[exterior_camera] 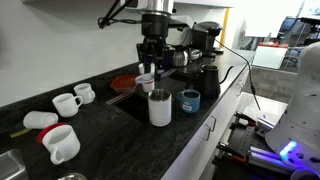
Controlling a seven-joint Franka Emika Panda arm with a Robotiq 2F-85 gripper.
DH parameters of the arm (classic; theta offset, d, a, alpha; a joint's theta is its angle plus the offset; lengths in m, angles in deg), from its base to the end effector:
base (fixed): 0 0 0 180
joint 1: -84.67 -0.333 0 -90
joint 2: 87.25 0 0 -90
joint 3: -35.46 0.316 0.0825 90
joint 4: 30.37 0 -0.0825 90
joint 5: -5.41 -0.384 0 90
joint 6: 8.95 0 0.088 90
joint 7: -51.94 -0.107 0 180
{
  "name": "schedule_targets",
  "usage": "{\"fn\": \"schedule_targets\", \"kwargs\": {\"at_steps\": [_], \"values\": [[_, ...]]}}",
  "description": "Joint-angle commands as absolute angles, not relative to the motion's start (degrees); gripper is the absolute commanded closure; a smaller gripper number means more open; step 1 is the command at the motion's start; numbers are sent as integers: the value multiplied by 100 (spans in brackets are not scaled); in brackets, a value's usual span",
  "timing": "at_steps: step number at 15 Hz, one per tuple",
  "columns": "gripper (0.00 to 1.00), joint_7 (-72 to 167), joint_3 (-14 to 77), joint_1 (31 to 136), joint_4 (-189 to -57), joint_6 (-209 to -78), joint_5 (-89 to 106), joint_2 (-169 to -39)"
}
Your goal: Take the lid off the white jar and place it on the counter
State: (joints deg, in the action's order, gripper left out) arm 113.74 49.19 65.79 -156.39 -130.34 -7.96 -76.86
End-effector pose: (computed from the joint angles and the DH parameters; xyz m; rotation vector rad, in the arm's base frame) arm 0.4182 0.2846 0.4673 -2.1621 -2.0837 -0.2036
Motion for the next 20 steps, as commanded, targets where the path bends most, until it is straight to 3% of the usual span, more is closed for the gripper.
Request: {"fn": "schedule_targets", "kwargs": {"at_steps": [1,17,19,20], "values": [[79,11451,5174,6319,-15559,-13263,-731,-7849],[79,10051,5738,6169,-15456,-14239,1050,-10062],[59,9936,5783,6192,-15414,-14197,944,-10080],[37,9874,5802,6198,-15404,-14175,913,-10073]]}}
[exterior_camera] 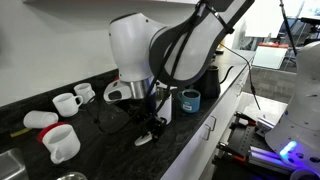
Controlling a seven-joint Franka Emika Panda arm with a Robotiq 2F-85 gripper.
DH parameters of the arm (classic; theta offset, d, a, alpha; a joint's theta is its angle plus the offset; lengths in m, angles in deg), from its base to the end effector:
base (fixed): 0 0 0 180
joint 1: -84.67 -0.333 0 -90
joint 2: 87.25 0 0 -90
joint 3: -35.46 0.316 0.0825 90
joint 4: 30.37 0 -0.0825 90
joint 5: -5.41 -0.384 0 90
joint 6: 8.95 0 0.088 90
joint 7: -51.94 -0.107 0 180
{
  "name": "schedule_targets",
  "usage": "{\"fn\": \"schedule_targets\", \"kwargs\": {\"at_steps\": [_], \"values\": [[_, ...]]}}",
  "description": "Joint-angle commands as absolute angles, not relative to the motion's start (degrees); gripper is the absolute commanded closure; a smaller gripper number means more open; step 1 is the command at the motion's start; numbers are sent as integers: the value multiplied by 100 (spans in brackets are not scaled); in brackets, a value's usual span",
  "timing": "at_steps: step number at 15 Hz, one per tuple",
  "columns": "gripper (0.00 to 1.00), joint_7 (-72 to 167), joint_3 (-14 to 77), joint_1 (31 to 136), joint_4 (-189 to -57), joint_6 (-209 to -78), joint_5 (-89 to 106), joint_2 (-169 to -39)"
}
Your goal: Take the lid off the white jar and place it on the counter
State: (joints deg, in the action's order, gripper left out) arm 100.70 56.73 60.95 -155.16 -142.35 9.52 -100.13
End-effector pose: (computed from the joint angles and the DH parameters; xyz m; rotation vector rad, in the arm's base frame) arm 0.3914 0.3878 0.2893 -2.0734 -2.3153 0.0876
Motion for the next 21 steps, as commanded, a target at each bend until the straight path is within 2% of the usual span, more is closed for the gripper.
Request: {"fn": "schedule_targets", "kwargs": {"at_steps": [1,5,6,21], "values": [[28,9819,5820,6202,-15397,-14163,885,-10068],[2,9644,5865,6205,-15395,-14122,892,-10057],[0,9634,5876,6218,-15403,-14118,865,-10039],[0,9655,5886,6236,-15445,-14199,815,-10024]]}}
